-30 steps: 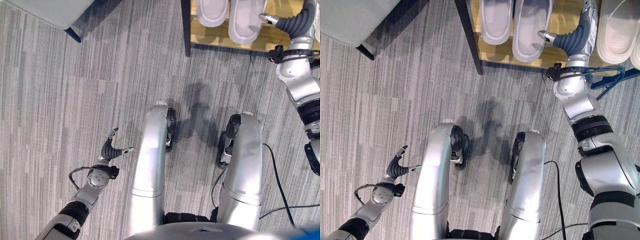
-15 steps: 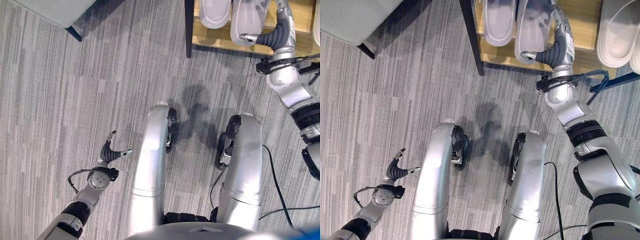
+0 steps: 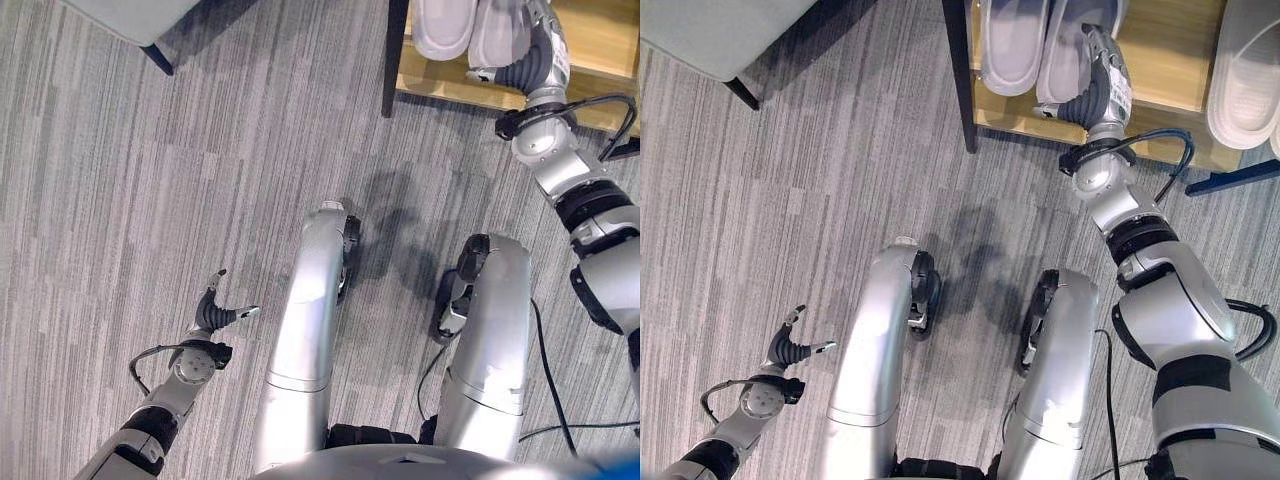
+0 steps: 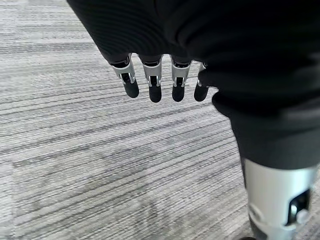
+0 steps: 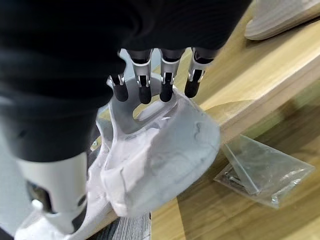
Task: Arrange the slippers neatly on the shoe rack.
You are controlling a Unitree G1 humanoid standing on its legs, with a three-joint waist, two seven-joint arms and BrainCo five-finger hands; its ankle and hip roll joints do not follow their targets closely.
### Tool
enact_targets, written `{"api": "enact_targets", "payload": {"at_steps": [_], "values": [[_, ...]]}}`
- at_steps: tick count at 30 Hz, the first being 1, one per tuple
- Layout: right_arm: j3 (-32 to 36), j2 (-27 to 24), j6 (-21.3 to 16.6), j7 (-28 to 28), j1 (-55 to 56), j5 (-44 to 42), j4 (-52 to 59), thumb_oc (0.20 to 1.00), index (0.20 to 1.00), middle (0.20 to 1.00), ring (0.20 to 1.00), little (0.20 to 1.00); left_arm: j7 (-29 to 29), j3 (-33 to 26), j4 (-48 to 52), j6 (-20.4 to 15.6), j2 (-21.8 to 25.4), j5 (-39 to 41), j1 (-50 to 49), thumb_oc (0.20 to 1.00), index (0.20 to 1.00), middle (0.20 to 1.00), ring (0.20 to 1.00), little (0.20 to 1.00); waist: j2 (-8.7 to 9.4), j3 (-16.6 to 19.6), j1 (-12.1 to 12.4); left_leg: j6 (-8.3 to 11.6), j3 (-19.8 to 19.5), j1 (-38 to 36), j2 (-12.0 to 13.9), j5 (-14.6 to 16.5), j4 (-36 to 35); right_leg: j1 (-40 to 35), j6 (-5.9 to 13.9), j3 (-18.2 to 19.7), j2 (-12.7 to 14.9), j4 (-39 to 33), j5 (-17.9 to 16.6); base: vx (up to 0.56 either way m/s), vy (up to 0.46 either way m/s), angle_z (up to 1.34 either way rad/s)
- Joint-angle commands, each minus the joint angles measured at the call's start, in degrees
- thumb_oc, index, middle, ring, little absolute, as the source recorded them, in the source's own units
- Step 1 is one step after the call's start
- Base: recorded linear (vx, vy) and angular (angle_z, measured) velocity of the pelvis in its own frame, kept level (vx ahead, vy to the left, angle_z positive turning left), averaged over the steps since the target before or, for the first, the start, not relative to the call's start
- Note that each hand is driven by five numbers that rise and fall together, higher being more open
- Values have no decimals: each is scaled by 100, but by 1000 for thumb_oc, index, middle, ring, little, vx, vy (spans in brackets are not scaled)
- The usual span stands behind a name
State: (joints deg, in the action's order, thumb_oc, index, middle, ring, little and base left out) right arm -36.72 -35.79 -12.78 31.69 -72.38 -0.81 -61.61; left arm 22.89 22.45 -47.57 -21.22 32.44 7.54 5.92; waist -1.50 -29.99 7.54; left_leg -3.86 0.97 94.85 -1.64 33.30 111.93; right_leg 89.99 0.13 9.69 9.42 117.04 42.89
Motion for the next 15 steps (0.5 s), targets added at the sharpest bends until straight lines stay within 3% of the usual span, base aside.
{"api": "enact_targets", "payload": {"at_steps": [1, 7, 13, 15], "values": [[-159, -66, -40, 122, -489, 21, 79, 1000, 1000, 1000, 1000, 1000, 108, 189, -94, -150, -43, 96, -80, 1000, 1000, 1000, 1000, 1000, -56, 22, 184, -98, -213, -489, -85, 838, 289, -300, -510, 432, 243, 186, -952, 28, 28, 7], [320, -218, -257, 599, -364, -182, 392, 1000, 1000, 1000, 1000, 1000, 152, 177, -250, -158, -182, 145, -99, 1000, 1000, 1000, 1000, 1000, -35, 24, 160, -113, -159, -489, -86, 865, 411, -326, -520, 507, 214, 353, -938, 17, 21, 5], [1184, -686, -704, 836, 592, -46, 2507, 1000, 1000, 1000, 1000, 1000, 94, -92, -171, -171, -245, 165, -185, 1000, 1000, 1000, 1000, 1000, 33, 29, -11, -90, -170, -489, -91, 765, 392, -336, -534, 481, 178, 351, -926, -6, -4, -1], [1896, -694, -887, 1026, 1402, 173, 3492, 1000, 1000, 1000, 1000, 1000, 160, -241, -138, -182, -291, 37, -186, 1000, 1000, 1000, 1000, 1000, 77, 54, -109, -72, -193, -489, -87, 612, 224, -351, -530, 402, 178, 189, -977, -63, -36, -1]]}}
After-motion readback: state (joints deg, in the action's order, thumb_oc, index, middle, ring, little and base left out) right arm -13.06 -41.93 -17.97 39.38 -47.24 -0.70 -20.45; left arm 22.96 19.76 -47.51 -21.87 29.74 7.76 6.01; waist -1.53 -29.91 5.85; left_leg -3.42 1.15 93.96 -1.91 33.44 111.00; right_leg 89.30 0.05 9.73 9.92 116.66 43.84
